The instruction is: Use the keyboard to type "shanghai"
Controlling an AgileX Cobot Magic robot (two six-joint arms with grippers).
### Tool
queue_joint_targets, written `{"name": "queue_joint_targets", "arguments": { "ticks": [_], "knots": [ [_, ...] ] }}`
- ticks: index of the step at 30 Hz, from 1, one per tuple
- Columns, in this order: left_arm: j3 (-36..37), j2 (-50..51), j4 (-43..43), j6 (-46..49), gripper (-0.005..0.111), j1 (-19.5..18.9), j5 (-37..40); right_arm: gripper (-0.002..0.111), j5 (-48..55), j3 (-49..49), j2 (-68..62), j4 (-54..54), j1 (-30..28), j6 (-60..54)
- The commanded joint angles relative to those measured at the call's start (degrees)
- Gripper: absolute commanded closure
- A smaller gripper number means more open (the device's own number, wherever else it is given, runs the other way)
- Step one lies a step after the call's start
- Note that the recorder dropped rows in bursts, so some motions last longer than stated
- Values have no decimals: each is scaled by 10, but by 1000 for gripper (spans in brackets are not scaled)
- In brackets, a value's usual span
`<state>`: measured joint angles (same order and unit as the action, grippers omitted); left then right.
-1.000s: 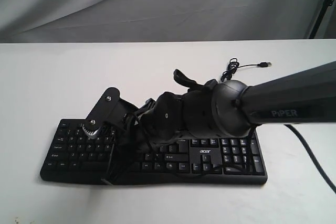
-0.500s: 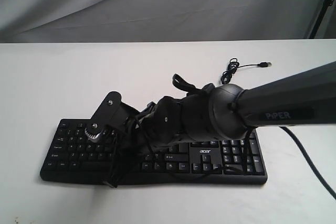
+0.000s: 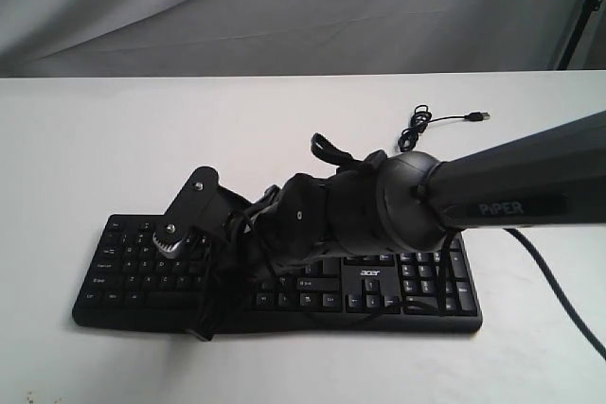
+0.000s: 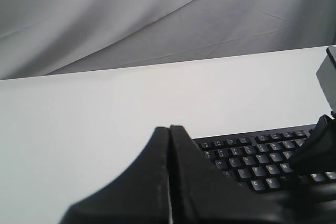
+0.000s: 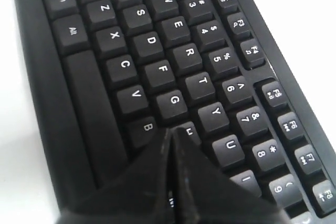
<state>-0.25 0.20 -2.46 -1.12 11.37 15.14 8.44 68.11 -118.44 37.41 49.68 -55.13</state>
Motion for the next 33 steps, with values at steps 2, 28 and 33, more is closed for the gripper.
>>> {"name": "queue_joint_targets", "arguments": {
  "ticks": [2,28,33],
  "knots": [
    [2,-2,0,-2,107,2,-3,108,10,-3,-3,3,3,-2],
    [2,-2,0,-2,107,2,-3,108,41,73,-20,3,5,-14],
    [2,-2,0,-2,107,2,-3,108,25,74,-38,3,5,-16]
  ]
}}
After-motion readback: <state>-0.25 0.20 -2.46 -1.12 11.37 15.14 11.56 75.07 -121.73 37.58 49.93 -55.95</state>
